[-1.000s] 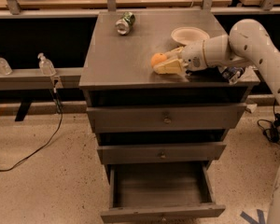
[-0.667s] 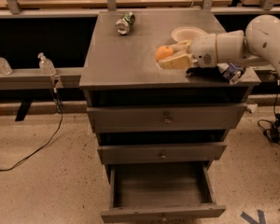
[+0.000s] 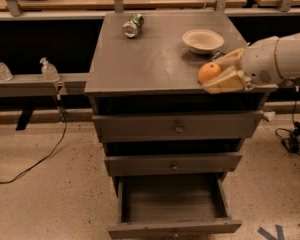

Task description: Place orange into bottom drawer

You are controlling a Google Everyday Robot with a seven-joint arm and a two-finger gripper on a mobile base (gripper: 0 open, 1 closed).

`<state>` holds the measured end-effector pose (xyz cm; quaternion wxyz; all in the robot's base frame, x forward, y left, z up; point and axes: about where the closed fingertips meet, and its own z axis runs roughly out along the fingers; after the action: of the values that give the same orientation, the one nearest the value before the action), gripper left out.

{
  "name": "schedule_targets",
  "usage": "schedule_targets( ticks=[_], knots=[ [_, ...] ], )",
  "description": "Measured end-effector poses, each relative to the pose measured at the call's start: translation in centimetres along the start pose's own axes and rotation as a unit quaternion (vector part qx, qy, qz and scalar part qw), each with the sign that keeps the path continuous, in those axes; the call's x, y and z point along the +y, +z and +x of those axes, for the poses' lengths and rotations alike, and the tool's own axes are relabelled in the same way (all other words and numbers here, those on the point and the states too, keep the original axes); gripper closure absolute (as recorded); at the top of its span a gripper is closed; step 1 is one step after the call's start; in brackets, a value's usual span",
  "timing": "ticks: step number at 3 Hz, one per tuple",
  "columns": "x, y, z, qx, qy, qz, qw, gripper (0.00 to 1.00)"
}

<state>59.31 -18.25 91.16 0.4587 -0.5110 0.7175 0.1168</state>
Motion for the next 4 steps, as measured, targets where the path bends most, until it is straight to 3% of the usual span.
schedule_targets(
  ticks=[1,2,3,4],
  knots=[
    [4.3,-0.5,7.9,0.130,0.030,-0.012,0.9909,1.00],
    [7.5,0.8,12.2,0.177,0.040,-0.040,0.9826,1.00],
    [7.5,0.8,12.2,0.177,0.040,-0.040,0.9826,1.00],
    [7.8,2.8,14.9,0.148,0.054,-0.051,0.9861,1.00]
  ],
)
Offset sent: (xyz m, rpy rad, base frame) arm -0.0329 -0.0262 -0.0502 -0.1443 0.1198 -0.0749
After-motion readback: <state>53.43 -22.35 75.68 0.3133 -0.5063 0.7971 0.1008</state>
